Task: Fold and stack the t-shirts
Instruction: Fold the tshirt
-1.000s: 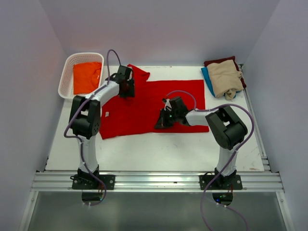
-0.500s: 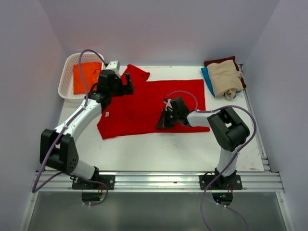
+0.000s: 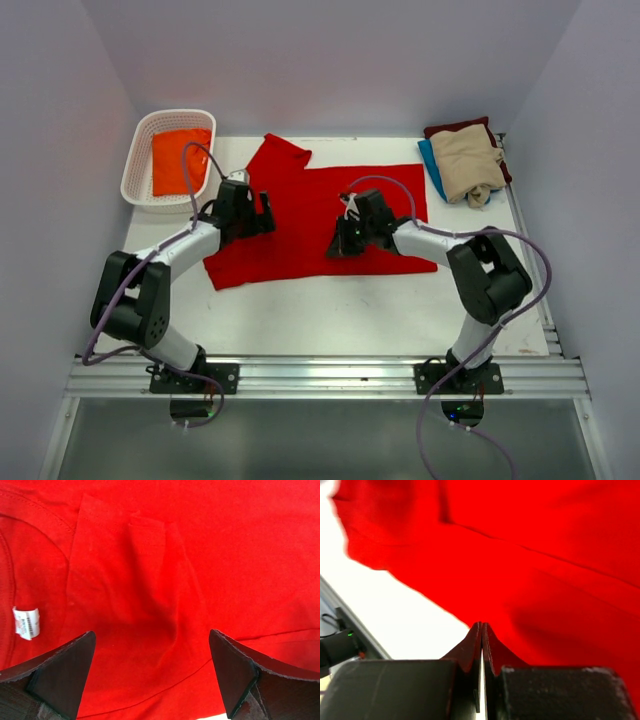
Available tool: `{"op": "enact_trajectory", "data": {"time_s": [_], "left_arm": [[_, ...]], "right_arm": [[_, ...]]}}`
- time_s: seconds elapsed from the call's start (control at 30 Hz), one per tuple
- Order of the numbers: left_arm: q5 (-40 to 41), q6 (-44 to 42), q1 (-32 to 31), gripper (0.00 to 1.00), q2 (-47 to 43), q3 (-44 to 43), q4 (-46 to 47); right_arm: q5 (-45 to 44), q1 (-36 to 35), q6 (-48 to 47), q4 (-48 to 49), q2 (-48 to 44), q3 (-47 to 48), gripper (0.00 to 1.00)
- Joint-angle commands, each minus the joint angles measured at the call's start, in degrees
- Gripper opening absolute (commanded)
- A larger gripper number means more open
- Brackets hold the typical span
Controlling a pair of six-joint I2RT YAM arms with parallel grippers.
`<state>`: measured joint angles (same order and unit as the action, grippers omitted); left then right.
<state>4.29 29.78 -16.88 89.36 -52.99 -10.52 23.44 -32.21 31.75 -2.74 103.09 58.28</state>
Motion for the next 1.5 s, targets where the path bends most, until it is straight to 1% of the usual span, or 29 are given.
{"op": "enact_trajectory", "data": {"time_s": [0.0, 0.07, 0.1, 0.13, 0.17, 0.2, 0.23, 0.27, 0.3, 0.33, 0.37, 0.43, 0.5, 0.63, 0.8, 0.93, 0.97, 1.07, 1.17, 1.2, 1.33, 1.4, 1.47], "left_arm": [[-2.3, 3.1, 0.6, 0.97, -1.5, 0.5, 7.5], [-5.9, 3.5, 0.6, 0.95, -3.0, 1.6, 8.9], [-7.5, 3.8, 0.6, 0.92, -3.8, 2.3, 9.6], [-9.2, 3.9, 0.6, 0.91, -4.6, 3.2, 12.6], [-11.6, 4.1, 0.6, 0.89, -5.9, 4.8, 12.9], [-11.9, 4.2, 0.6, 0.81, -6.1, 5.2, 12.3], [-13.5, 4.2, 0.6, 0.74, -6.4, 5.4, 11.2], [-15.0, 4.4, 0.6, 0.64, -6.7, 7.0, 11.3], [-16.1, 4.4, 0.6, 0.43, -7.0, 8.0, 11.6], [-17.6, 4.7, 0.6, 0.33, -8.1, 10.3, 11.8], [-18.1, 5.1, 0.6, 0.17, -8.8, 11.8, 12.2], [-18.3, 4.9, 0.6, 0.09, -10.8, 15.1, 12.4], [-17.9, 4.5, 0.6, 0.07, -12.0, 16.9, 12.2], [-15.4, 3.3, 0.6, 0.06, -12.9, 19.5, 10.7], [-14.5, 2.7, 0.6, 0.06, -11.9, 20.3, 11.5], [-12.2, 2.0, 0.6, 0.05, -10.8, 20.3, 10.7], [-12.0, 1.6, 0.6, 0.04, -11.0, 20.4, 8.6], [-10.5, 0.2, 0.5, 0.04, -12.1, 21.1, 7.1], [-7.3, 0.3, 0.6, 0.03, -12.5, 21.2, 5.2], [-7.4, 0.2, 0.6, 0.03, -12.4, 21.3, 5.2], [-9.2, 0.9, 0.6, 0.02, -13.9, 21.7, 5.7], [-8.5, 1.3, 0.5, 0.02, -14.9, 21.9, 6.0], [-7.0, 1.2, 0.6, 0.02, -15.3, 21.5, 6.3]], "right_arm": [[-1.6, 0.0, -3.0, -6.5, -6.7, 4.7, 0.0], [-3.5, 0.0, -3.8, -8.0, -8.6, 4.7, 0.0], [-5.0, 0.0, -4.0, -9.4, -10.4, 4.4, 0.05], [-7.7, 0.0, -4.3, -10.9, -11.1, 4.5, 0.07], [-13.1, 0.0, -4.7, -13.1, -11.2, 5.0, 0.11], [-17.2, 0.0, -5.0, -17.3, -11.2, 5.4, 0.16], [-21.7, 0.0, -5.0, -20.2, -11.1, 6.8, 0.14], [-31.6, 0.1, -3.7, -23.2, -10.5, 7.6, 0.02], [-36.0, 0.3, -2.1, -28.4, -10.1, 8.2, 0.0], [-39.2, 0.6, -0.5, -29.9, -10.3, 7.7, 0.0], [-44.0, 1.2, 2.4, -31.0, -10.6, 6.9, 0.0], [-45.8, 2.2, 5.3, -31.0, -12.6, 2.8, 0.0], [-46.3, 3.9, 7.8, -29.5, -13.8, 0.0, 0.0], [-44.8, 6.4, 8.9, -27.5, -13.4, -5.4, 0.0], [-43.0, 7.0, 7.3, -21.8, -11.7, -8.4, 0.0], [-42.3, 7.1, 6.7, -20.2, -9.3, -9.6, 0.0], [-41.1, 7.0, 6.5, -19.8, -9.2, -9.9, 0.0], [-38.0, 7.1, 5.3, -18.0, -11.2, -12.2, 0.0], [-37.2, 7.0, 5.2, -19.4, -14.8, -13.3, 0.0], [-36.7, 7.1, 5.0, -21.8, -15.5, -12.7, 0.0], [-33.2, 6.8, 3.9, -25.3, -21.0, -11.7, 0.0], [-33.5, 6.6, 3.1, -26.1, -22.3, -10.3, 0.0], [-34.4, 6.7, 2.1, -26.3, -21.8, -8.8, 0.0]]}}
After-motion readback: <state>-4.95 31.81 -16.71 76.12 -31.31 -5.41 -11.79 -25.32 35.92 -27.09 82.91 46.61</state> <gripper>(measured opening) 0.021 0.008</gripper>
